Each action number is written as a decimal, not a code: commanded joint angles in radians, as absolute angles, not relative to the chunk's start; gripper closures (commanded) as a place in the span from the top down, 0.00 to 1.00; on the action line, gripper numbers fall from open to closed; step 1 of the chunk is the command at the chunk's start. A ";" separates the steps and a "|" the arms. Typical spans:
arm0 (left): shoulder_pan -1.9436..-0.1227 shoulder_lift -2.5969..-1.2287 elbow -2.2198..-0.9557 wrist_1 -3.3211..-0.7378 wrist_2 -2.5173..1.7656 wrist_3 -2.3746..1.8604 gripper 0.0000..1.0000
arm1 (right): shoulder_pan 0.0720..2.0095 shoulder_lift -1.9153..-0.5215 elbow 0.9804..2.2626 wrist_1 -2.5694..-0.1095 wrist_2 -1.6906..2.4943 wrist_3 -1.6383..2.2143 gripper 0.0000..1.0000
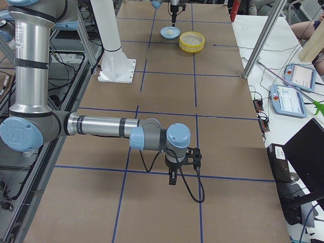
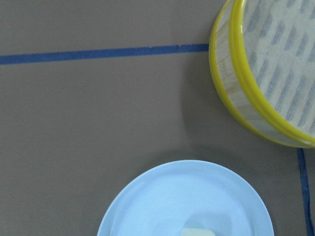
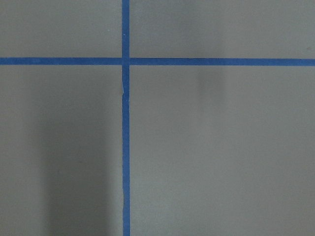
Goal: Place bun in steamer
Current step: 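Move the left gripper down over the white bun on the blue plate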
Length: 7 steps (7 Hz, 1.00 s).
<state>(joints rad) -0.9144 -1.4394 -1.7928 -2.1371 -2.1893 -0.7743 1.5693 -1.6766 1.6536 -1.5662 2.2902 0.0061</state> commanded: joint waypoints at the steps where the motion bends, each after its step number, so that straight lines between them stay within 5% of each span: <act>1: -0.821 -1.436 -1.792 -2.119 -2.152 -0.813 0.98 | 1.569 -1.677 1.654 -1.566 2.290 0.006 1.00; 7: -0.796 -1.450 -1.772 -2.088 -2.129 -0.801 0.86 | 1.569 -1.677 1.654 -1.566 2.290 0.006 1.00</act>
<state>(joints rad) -0.7966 -1.4469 -1.7754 -2.0879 -2.1293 -0.8019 1.5693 -1.6767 1.6536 -1.5662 2.2902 0.0061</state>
